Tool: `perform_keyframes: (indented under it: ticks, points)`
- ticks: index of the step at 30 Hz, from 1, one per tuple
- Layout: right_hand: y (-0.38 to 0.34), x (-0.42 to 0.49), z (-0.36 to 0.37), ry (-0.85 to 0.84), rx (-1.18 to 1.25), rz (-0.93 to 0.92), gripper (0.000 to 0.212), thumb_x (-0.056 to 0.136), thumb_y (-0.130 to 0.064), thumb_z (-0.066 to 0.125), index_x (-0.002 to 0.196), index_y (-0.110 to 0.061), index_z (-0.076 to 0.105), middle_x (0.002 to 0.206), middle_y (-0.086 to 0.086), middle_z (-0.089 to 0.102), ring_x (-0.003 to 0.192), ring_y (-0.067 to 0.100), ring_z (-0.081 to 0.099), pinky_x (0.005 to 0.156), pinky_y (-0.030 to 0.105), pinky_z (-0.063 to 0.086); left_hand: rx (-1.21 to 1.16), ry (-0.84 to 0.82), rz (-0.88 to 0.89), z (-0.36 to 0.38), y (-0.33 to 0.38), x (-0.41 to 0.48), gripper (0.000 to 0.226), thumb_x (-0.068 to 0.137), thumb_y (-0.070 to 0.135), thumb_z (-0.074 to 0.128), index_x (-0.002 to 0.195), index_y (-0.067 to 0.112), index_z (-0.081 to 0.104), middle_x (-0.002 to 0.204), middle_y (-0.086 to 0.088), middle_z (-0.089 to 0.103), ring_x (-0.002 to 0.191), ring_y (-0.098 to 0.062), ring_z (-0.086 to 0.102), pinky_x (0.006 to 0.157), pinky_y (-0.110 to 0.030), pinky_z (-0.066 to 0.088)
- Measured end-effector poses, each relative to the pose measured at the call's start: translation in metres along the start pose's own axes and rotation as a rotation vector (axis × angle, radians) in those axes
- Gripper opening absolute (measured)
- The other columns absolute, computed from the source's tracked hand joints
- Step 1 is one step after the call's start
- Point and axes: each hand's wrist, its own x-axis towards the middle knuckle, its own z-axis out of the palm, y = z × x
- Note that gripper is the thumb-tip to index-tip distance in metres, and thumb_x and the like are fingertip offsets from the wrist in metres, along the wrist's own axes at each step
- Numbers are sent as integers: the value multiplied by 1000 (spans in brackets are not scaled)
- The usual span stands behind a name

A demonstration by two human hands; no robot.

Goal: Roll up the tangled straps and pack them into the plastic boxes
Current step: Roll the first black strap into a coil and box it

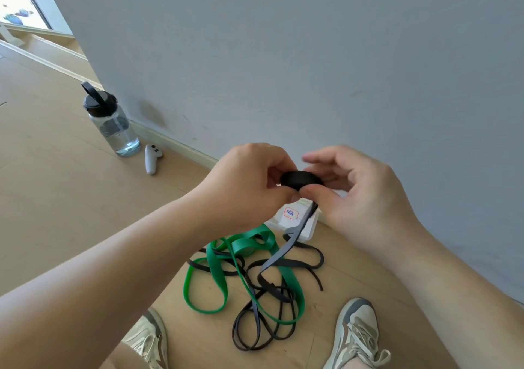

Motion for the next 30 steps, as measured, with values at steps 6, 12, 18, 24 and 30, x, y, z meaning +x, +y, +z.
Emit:
perform_keyframes:
  ticks: [6,12,18,24,30]
  points:
    - [5,8,-7,-33,414,233,28,85,-8,78,110,-21,77,98,-4,82,97,11,77,94,26,59,-417,19,-118,-7,-1,0,15,83,15,85,95,18,77,79,3,79,72,-7,75,66,-11,54]
    - [4,6,-7,-52,560,213,28,80,-21,72,107,-15,78,98,5,81,95,21,78,89,31,62,-842,-12,-146,2,1,-4,17,87,3,78,104,4,75,93,-13,79,85,-17,76,79,-23,60]
    - [8,1,-8,-35,289,135,13,90,-18,75,99,-28,78,91,-9,81,90,11,77,86,27,61,-788,-53,-153,4,0,-4,29,83,3,82,111,11,75,98,-15,79,88,-21,78,83,-29,62]
    - [7,-2,-4,-94,-272,-91,17,94,-17,65,94,-30,74,80,-8,68,76,14,65,67,35,57,96,14,126,4,-4,-5,26,86,31,80,111,35,73,93,16,71,85,-2,67,74,-19,53]
    - [9,-2,-4,-49,-157,-20,14,92,-22,73,102,-29,79,85,-11,77,82,8,71,72,23,57,93,20,115,6,-3,-3,16,85,23,79,99,30,75,81,10,71,76,-7,65,72,-28,55]
